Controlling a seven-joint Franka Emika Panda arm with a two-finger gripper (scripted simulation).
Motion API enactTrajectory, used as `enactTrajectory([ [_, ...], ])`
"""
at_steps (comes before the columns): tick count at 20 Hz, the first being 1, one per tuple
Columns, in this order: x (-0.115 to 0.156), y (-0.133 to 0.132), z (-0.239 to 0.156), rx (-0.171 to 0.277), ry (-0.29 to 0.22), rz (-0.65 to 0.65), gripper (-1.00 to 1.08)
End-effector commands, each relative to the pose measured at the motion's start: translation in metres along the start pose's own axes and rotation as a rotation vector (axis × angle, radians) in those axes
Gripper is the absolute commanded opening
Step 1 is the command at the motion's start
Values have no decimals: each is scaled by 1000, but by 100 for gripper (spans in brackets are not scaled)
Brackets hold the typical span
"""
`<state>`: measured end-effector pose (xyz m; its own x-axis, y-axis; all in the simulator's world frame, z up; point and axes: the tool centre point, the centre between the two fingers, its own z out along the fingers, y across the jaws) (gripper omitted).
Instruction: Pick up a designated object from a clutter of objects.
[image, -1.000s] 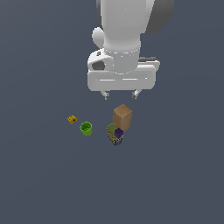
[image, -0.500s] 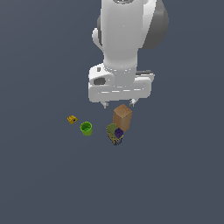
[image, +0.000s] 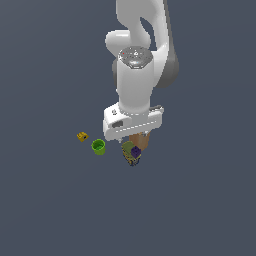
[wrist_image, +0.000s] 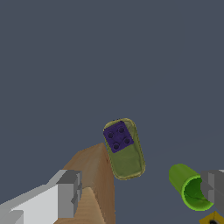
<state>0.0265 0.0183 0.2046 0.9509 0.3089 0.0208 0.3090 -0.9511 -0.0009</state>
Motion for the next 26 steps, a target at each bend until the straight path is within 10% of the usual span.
enactTrajectory([
  [1, -2, 1, 25, -2, -6, -64, 100],
  [26, 1, 3, 86, -19, 28, -249, 100],
])
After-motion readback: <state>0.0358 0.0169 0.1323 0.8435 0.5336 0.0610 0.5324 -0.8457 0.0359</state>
